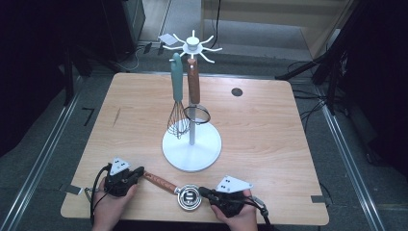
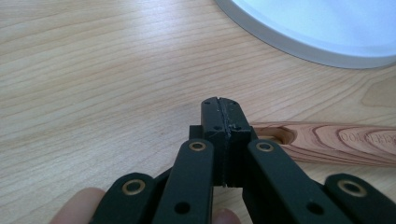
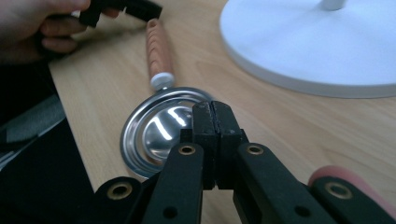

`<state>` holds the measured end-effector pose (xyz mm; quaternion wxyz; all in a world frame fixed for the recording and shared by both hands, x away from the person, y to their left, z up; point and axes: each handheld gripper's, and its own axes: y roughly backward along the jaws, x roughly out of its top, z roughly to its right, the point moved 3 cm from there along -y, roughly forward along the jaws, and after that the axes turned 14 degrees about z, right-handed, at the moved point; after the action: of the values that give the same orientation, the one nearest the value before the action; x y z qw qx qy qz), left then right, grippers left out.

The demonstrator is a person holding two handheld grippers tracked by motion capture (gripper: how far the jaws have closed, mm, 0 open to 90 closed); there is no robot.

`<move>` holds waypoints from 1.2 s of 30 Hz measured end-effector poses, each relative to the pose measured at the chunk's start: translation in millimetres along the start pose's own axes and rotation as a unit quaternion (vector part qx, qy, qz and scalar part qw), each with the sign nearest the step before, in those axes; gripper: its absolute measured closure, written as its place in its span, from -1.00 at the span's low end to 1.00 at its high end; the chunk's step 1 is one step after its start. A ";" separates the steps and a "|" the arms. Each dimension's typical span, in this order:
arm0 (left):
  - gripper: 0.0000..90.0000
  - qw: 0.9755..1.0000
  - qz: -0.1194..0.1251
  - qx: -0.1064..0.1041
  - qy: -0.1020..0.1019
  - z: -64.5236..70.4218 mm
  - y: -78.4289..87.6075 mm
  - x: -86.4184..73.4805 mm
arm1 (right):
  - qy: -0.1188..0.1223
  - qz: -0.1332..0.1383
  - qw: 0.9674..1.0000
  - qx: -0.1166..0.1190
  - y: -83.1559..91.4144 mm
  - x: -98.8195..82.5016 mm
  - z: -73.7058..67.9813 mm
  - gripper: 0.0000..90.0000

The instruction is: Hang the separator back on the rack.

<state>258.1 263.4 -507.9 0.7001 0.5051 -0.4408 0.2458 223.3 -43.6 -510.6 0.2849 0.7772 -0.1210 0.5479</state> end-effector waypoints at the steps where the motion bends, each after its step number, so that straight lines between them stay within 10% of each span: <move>1: 1.00 1.000 0.001 0.001 0.001 0.9 -0.2 -0.1 | 0.005 -0.004 1.000 0.002 -2.0 -1.1 -1.6 1.00; 12: 1.00 1.000 0.002 -0.006 -0.006 13.3 -6.8 1.1 | 0.034 -0.055 0.998 -0.025 -10.4 -9.5 -0.5 1.00; 36: 1.00 0.999 0.016 -0.035 -0.005 24.0 -4.4 2.3 | 0.035 -0.056 0.996 -0.065 30.1 -13.0 41.3 1.00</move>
<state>253.9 239.3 -505.7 0.7110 0.4747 -0.4606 0.2386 235.7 -93.3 -523.0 0.3693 0.7429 -0.1020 0.5490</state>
